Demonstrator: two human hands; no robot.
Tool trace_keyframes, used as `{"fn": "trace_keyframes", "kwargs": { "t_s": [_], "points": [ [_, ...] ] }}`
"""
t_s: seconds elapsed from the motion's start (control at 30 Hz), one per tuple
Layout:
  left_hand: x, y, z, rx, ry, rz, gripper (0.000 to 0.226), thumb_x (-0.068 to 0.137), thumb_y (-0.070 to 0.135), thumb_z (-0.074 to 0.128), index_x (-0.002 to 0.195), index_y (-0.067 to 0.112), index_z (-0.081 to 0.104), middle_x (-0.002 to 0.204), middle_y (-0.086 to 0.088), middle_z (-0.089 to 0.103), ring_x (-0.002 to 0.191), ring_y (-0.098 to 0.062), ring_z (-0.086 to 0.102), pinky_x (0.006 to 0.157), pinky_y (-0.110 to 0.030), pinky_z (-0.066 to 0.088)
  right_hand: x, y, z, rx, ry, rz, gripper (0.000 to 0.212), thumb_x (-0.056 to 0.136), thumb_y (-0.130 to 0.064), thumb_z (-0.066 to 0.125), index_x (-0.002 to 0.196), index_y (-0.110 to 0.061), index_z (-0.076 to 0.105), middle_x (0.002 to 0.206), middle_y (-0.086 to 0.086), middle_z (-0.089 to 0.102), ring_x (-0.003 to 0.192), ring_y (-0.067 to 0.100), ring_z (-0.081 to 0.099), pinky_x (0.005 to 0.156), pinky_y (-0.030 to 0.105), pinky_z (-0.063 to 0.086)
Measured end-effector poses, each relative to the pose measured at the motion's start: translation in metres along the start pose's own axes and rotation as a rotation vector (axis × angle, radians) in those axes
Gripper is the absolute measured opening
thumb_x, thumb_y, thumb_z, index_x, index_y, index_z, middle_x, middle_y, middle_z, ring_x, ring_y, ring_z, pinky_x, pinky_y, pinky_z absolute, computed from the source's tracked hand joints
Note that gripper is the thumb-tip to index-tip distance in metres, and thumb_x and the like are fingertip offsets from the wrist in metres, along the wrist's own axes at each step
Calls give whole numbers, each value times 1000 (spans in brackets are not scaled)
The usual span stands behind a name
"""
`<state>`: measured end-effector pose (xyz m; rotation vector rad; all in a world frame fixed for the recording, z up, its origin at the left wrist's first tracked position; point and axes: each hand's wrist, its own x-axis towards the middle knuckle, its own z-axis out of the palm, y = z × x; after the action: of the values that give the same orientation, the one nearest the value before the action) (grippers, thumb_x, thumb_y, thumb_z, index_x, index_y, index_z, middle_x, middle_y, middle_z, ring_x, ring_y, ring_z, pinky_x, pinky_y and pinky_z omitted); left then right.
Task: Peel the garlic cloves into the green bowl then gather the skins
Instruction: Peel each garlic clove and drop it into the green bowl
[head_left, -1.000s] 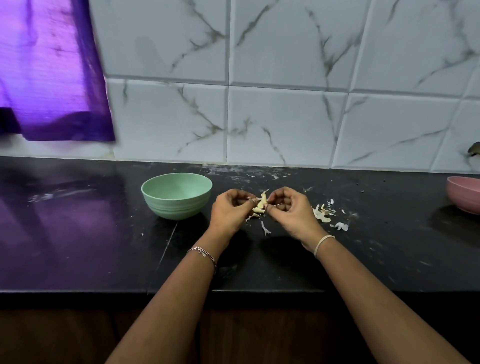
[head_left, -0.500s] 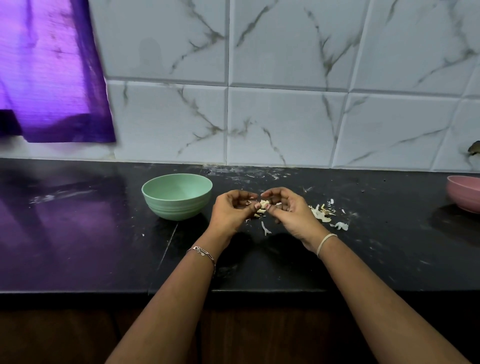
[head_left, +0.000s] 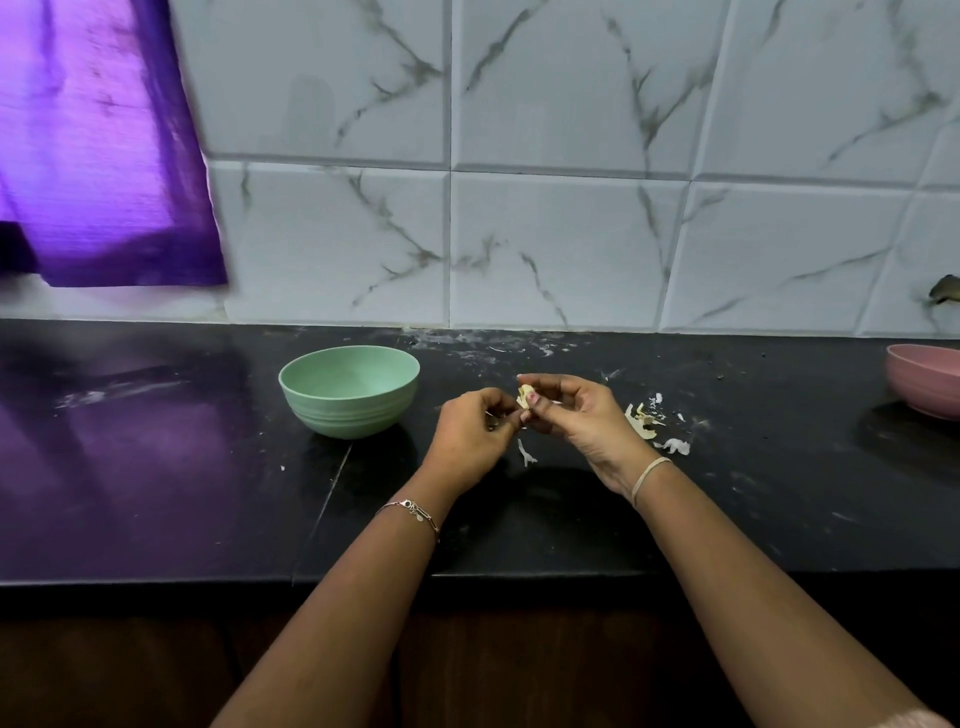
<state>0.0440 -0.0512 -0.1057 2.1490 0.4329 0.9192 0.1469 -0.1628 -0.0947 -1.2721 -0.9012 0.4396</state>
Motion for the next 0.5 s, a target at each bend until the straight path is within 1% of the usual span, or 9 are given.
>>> {"fn": "trace_keyframes", "kwargs": {
  "t_s": [0.03, 0.07, 0.17, 0.23, 0.33, 0.4, 0.47, 0.5],
  "points": [
    [-1, 0, 0, 32, 1, 19, 6, 85, 22, 73, 84, 16, 70, 74, 8, 66, 65, 0, 58, 61, -6, 42, 0, 0, 0, 4, 4, -2, 23, 88, 2, 65, 108, -9, 69, 97, 9, 69, 85, 12, 67, 76, 23, 57],
    [-1, 0, 0, 48, 2, 31, 6, 85, 21, 72, 86, 15, 71, 75, 9, 66, 64, 3, 56, 60, -4, 40, 1, 0, 1, -1, 19, -3, 25, 87, 4, 66, 109, -7, 68, 95, 9, 69, 82, 11, 68, 72, 21, 57],
    [-2, 0, 1, 74, 6, 50, 7, 85, 20, 72, 87, 13, 72, 75, 9, 65, 63, 7, 55, 59, -1, 38, 2, -1, -1, -24, 70, 14, 31, 85, 8, 66, 114, -3, 65, 91, 8, 70, 74, 10, 69, 66, 19, 55],
    [-1, 0, 1, 86, 6, 54, 7, 85, 19, 72, 87, 12, 72, 76, 8, 65, 62, 7, 55, 59, -1, 38, 2, -1, -1, -32, 76, 32, 27, 85, 9, 65, 110, -3, 66, 90, 8, 70, 75, 10, 69, 67, 19, 56],
    [-2, 0, 0, 91, 9, 51, 9, 83, 18, 73, 88, 11, 73, 76, 8, 66, 62, 7, 56, 60, -1, 40, 1, 0, -1, -43, 77, 28, 21, 86, 10, 63, 98, -7, 69, 90, 10, 69, 78, 10, 67, 69, 19, 57],
    [-3, 1, 0, 87, 15, 37, 8, 82, 18, 74, 86, 11, 73, 75, 7, 66, 63, 5, 56, 60, -2, 41, 1, -1, -3, -40, 112, 5, 20, 87, 10, 62, 97, -6, 70, 90, 9, 69, 79, 11, 66, 71, 21, 58],
    [-4, 2, -1, 79, 22, 18, 5, 82, 18, 74, 83, 14, 72, 73, 9, 66, 62, 4, 56, 60, -3, 41, 3, -2, -6, -40, 163, -16, 21, 87, 10, 61, 97, -5, 70, 87, 5, 69, 77, 13, 64, 75, 26, 58],
    [-4, 3, -2, 72, 28, 14, 4, 82, 18, 74, 81, 16, 71, 70, 11, 65, 61, 5, 56, 59, -3, 41, 4, -3, -8, -50, 192, -23, 22, 87, 10, 60, 98, -6, 71, 86, 2, 68, 74, 12, 63, 74, 25, 57]
  ]
}}
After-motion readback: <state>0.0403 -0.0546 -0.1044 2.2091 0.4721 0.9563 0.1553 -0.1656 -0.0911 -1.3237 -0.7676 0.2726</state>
